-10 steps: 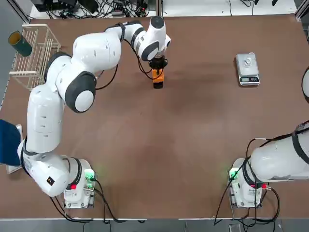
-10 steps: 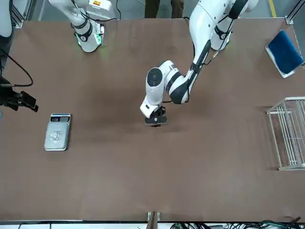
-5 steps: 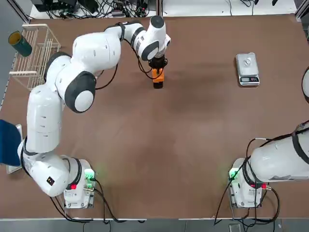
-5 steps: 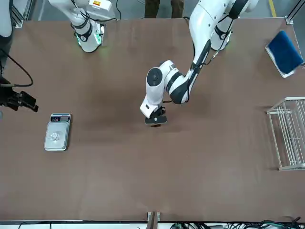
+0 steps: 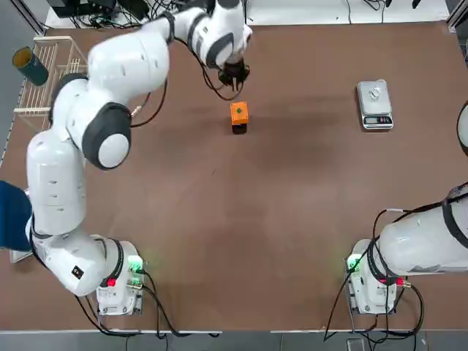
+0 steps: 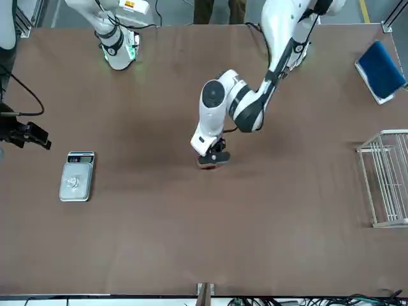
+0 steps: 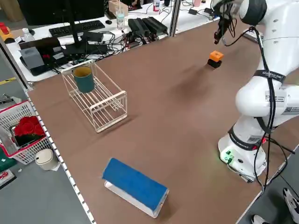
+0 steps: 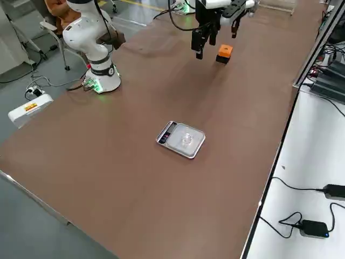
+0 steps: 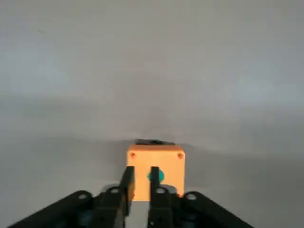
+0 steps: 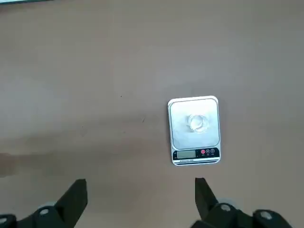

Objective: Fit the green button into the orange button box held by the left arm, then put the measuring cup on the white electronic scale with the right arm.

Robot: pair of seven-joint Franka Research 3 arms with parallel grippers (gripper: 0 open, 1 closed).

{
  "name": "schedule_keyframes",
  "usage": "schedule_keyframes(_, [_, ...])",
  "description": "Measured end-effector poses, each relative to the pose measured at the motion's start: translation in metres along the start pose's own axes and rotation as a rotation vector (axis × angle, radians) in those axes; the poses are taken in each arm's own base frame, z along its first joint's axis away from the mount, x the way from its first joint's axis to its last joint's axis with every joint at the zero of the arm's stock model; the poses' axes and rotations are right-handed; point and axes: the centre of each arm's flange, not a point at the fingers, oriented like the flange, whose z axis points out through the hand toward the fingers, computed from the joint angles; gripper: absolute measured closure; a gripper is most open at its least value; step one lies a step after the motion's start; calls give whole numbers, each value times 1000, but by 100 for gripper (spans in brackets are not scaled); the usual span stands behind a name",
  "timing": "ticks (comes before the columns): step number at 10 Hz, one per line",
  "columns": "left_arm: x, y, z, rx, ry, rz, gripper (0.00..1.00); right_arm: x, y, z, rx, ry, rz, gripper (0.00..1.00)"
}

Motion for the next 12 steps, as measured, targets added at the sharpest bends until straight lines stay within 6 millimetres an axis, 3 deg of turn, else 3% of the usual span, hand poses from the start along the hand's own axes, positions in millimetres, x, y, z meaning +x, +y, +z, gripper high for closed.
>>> schedule_keyframes(3, [40,-62,-74,56,-7,-86,30,0,0,0,0,0,1,0])
schedule_keyframes(5, [64,-115,-121,90,-23,-115,4,0,1,0,-1,1,2,0])
schedule_keyframes(8, [97,-224,-197,61,-51,-70,1,0,1,0,-1,1,2,0])
schedule_keyframes(11, [116,-342,-250,24,-80,42,0,0,2,-1,-1,5,3,0])
schedule_keyframes(12, [116,-365,-265,20,-71,79,0,1,3,-2,-2,9,4,0])
